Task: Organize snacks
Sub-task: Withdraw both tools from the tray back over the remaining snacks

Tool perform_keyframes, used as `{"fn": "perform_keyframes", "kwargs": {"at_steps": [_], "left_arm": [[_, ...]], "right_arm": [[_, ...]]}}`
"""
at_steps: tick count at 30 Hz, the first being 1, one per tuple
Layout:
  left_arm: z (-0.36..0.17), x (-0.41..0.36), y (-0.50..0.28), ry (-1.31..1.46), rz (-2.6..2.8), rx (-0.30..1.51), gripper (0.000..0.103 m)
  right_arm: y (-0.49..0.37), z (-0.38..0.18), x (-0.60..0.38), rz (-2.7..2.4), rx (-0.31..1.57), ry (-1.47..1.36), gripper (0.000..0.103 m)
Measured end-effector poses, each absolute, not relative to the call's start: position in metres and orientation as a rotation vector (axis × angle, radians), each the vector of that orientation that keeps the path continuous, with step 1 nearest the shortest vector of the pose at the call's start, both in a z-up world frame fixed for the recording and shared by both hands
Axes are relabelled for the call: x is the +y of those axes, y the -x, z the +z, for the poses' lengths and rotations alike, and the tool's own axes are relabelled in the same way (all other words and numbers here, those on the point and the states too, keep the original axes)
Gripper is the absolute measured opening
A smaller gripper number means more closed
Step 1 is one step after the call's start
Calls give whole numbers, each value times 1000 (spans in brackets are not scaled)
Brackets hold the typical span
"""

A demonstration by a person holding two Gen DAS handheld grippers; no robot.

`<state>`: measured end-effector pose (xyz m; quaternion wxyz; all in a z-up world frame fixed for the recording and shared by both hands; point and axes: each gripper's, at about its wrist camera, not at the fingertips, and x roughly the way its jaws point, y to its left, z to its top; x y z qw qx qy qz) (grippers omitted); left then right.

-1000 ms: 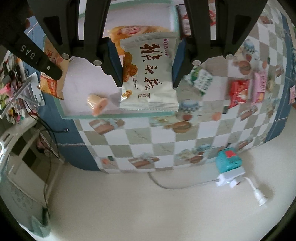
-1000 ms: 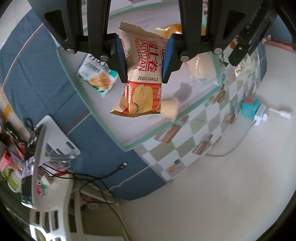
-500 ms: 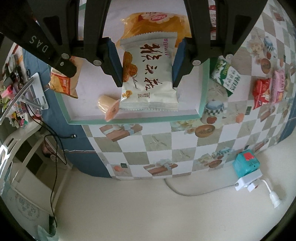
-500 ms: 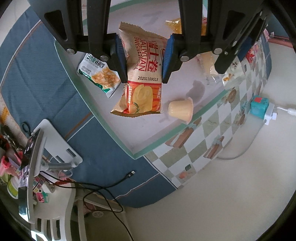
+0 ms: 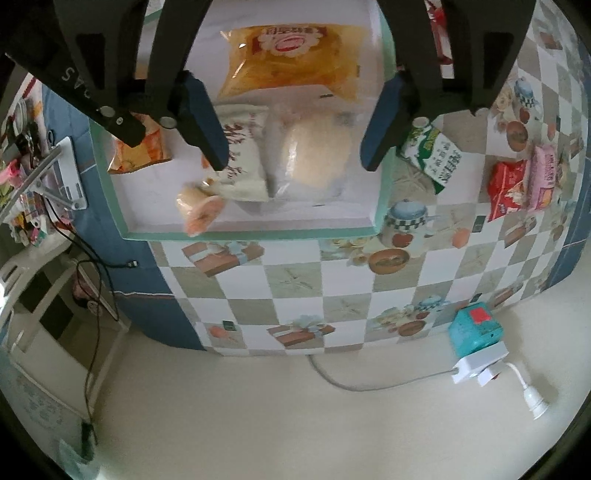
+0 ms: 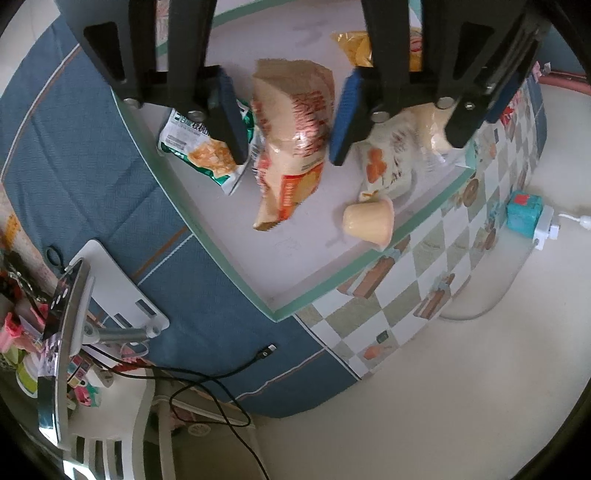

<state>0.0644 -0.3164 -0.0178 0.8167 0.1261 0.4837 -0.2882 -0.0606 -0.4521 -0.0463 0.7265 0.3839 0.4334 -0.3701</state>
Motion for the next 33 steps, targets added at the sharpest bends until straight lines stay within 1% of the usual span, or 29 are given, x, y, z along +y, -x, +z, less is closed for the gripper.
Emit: {"fn": "perform_keyframes", "kwargs": {"at_steps": [1, 6, 8, 9, 28, 30, 31, 33], "left_arm": [[-18, -315, -66, -268, -598, 1039, 84], [-25, -306, -77, -285, -510, 1073, 86], [-28, -301, -81, -283, -473, 1090, 96], [-29, -300, -83, -279, -456, 1097, 98], [-30, -258, -113, -181, -355, 1195, 98], [-27, -251, -117, -168, -348, 1196, 98], [-25, -246, -119, -160, -342, 1196, 98], [-21, -238, -122, -150, -334, 1192, 98]], "right_arm": [[62, -47, -453, -823, 958, -847, 68], [62, -51, -454, -840, 974, -843, 78], [62, -52, -453, -841, 977, -840, 82], [62, -52, -453, -840, 978, -838, 83], [52, -46, -441, -856, 1011, -753, 86], [51, -43, -438, -861, 1013, -740, 94], [51, -41, -435, -863, 1007, -736, 103], [50, -36, -432, -862, 1003, -727, 103]]}}
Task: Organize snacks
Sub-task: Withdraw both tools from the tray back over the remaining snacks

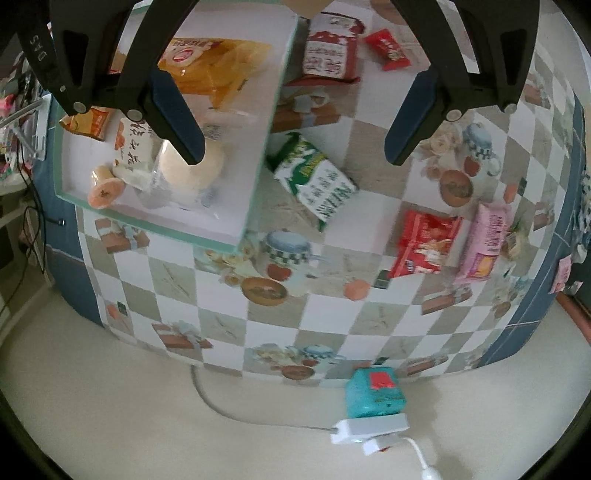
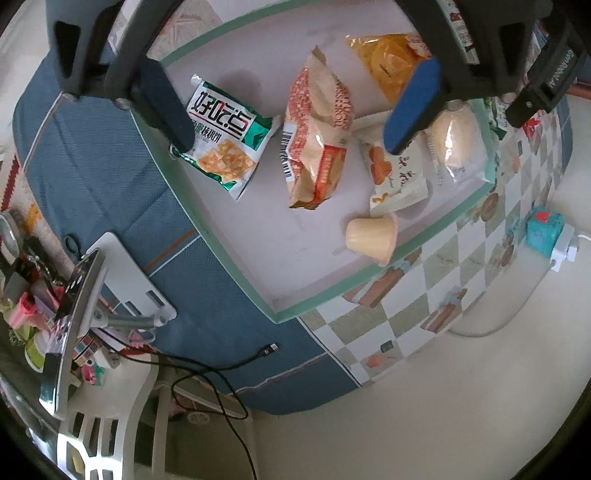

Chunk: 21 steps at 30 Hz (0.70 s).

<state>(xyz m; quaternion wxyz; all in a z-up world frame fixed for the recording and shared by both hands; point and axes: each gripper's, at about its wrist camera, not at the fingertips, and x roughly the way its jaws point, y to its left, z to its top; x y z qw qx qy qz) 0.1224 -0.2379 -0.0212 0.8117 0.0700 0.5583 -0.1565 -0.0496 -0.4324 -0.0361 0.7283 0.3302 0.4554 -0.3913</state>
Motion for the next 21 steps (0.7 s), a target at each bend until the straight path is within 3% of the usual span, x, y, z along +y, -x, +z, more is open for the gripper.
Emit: {"fn": "perform_keyframes", "kwargs": {"at_steps": [21], "left_arm": [[3, -126, -150, -99, -179, 1170, 98]], "right_arm": [[24, 15, -358, -788, 983, -595, 103]]}}
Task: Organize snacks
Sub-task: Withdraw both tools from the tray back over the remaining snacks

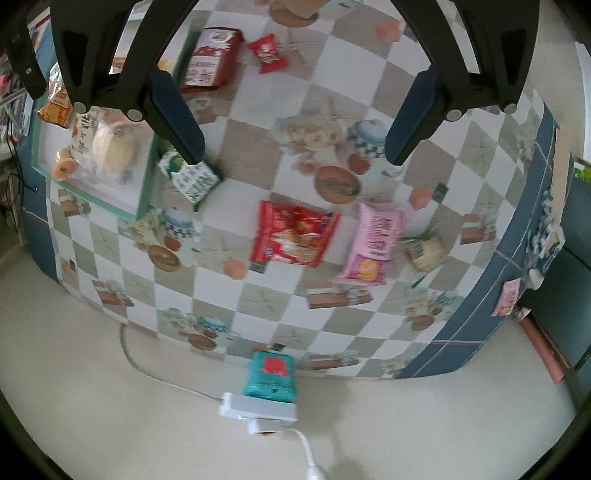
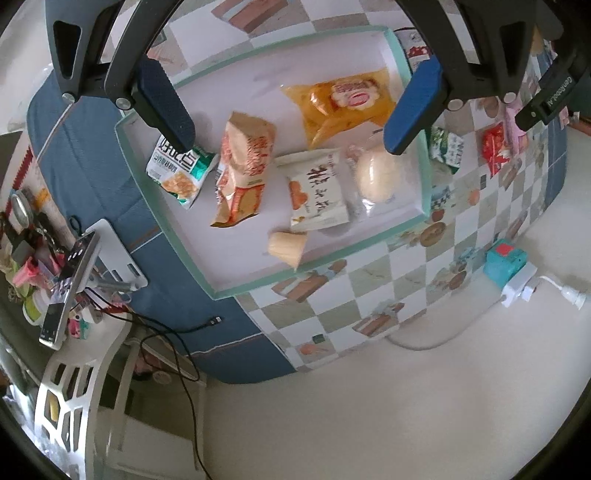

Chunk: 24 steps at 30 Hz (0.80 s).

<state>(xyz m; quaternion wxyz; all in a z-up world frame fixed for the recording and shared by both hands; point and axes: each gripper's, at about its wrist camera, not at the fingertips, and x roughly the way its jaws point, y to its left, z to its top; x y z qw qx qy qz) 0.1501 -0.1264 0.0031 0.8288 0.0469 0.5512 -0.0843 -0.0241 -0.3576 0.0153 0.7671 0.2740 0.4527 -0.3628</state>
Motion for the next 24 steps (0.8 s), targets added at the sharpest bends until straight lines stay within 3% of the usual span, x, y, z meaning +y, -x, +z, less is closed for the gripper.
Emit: {"fn": "perform_keyframes", "kwargs": {"at_steps": [24], "left_arm": [[3, -43, -147, -35, -121, 1196, 98]], "right_arm": [[-13, 3, -263, -636, 1059, -530, 103]]}}
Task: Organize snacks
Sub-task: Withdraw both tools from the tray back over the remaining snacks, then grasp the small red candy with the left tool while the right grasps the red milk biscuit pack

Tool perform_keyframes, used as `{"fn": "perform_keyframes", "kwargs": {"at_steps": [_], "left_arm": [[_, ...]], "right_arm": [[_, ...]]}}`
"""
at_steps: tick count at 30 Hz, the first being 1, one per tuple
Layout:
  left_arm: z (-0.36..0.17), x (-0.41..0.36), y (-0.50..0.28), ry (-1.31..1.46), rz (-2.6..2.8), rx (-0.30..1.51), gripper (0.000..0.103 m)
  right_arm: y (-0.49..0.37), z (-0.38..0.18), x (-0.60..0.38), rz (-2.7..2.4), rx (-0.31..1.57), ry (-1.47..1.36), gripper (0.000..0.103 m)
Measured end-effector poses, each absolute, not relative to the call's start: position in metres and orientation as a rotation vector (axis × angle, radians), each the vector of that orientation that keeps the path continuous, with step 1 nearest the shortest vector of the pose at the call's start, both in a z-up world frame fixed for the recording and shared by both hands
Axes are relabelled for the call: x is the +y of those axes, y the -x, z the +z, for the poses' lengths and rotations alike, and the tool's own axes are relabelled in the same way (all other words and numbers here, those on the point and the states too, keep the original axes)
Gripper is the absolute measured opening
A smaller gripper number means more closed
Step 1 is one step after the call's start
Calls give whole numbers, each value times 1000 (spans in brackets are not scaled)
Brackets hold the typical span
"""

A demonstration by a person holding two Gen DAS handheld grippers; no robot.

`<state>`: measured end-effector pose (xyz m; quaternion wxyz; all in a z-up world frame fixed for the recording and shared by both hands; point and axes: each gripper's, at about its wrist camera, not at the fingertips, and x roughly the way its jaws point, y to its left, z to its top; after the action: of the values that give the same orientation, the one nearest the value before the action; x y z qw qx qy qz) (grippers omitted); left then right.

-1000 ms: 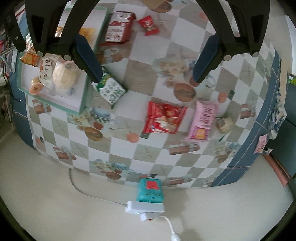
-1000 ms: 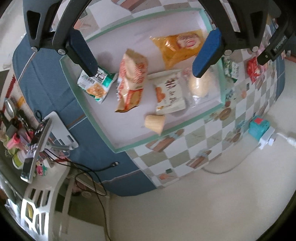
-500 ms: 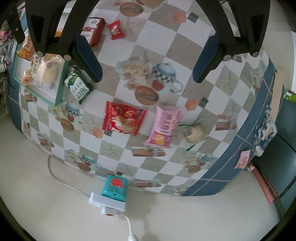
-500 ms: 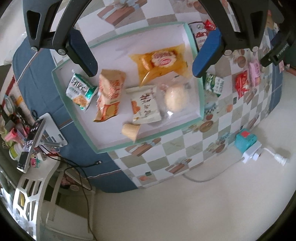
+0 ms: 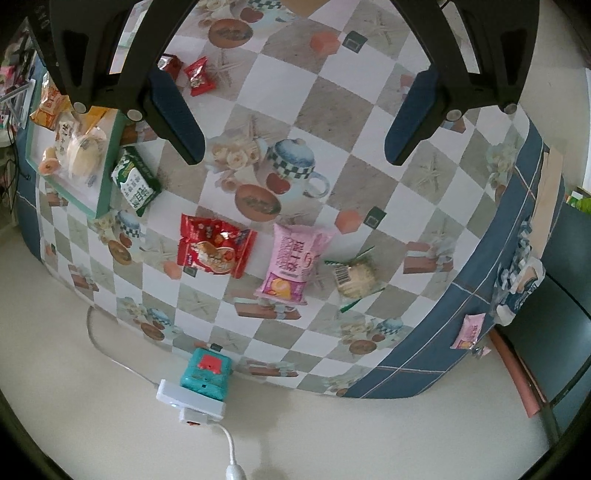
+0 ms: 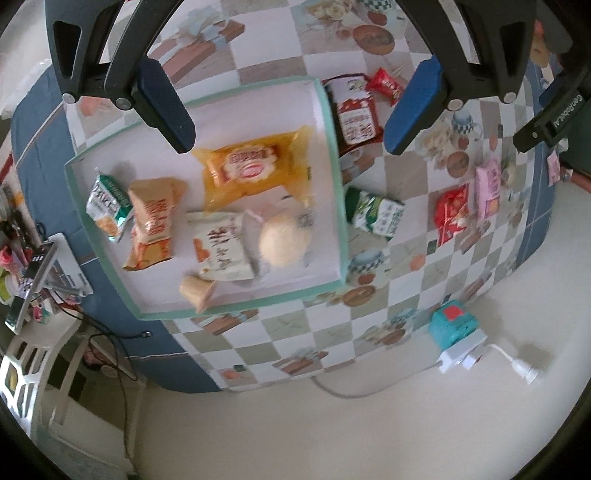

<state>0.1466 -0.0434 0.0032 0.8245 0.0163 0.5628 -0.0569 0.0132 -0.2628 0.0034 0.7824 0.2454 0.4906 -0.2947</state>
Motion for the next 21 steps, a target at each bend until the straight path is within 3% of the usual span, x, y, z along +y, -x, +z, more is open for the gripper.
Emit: {"fn": "perform_keyframes", "kwargs": {"at_steps": [21], "left_arm": [[-52, -37, -147, -2, -148, 1379, 98]], "right_arm": [[-35, -41, -226, -578, 1208, -494, 103]]}}
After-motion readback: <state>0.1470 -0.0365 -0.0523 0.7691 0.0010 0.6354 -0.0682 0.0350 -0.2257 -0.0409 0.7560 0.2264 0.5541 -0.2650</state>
